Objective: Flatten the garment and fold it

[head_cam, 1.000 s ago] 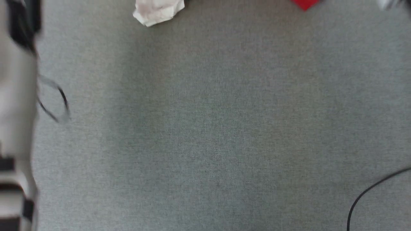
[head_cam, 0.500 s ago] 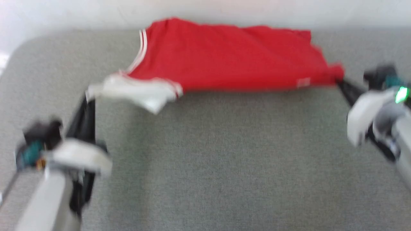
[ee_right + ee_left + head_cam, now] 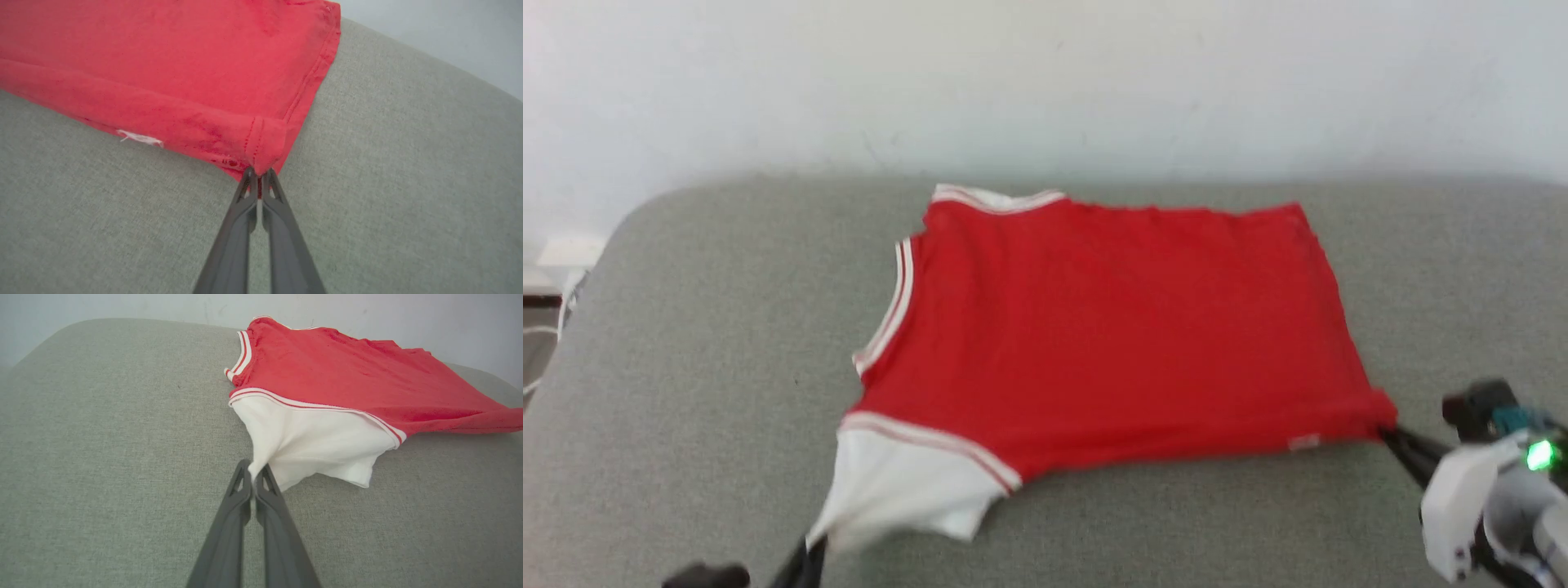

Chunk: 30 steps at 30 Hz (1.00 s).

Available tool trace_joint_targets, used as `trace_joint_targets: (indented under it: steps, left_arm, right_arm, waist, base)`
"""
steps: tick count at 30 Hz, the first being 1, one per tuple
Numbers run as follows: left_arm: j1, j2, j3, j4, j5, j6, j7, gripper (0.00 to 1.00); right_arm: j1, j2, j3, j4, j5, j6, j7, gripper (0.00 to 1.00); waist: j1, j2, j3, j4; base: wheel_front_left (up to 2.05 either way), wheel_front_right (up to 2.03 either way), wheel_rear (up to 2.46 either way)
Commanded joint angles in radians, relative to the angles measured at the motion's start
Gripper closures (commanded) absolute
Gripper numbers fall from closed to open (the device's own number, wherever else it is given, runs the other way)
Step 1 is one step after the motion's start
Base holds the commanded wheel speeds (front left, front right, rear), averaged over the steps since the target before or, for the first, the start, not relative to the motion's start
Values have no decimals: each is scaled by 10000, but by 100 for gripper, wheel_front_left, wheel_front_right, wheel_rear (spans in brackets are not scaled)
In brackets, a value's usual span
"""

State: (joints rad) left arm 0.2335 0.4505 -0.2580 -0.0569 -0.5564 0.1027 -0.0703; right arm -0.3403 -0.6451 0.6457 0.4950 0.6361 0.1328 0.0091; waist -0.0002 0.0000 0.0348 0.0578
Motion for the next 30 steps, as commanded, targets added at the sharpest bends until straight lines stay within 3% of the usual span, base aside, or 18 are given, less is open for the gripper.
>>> trace_joint_targets:
  steps: [1, 10, 17, 22, 30]
  left_arm:
    - [535, 137, -44, -209, -75, 144, 154, 100]
    - [2225, 326, -420, -648, -483, 182, 829, 100]
    - [2639, 587, -529, -991, -692, 173, 1373, 100]
    - [1688, 706, -555, -1068, -208, 106, 1215, 100]
    - [-664, 848, -829, -275, 456, -538, 1177, 100]
  right_arm:
    - [554, -112, -164, -157, 68, -21, 117, 100]
    - [2888, -543, -1130, -1464, 25, -21, 906, 100]
    - [4179, -422, -2259, -2663, -332, -21, 1527, 100]
    - [4458, 13, -3312, -3364, -746, -21, 1830, 100]
    - [4261, 509, -4142, -3998, -1209, -21, 2397, 100]
  waist:
    - [2, 0, -480, 19]
    - [2, 0, -938, 139]
    - [2, 0, -974, 253]
    - [2, 0, -938, 351]
    - [2, 0, -583, 193]
  base:
    - [0, 0, 0]
    - [0, 0, 0]
    - [0, 0, 0]
    - [0, 0, 0]
    - [0, 0, 0]
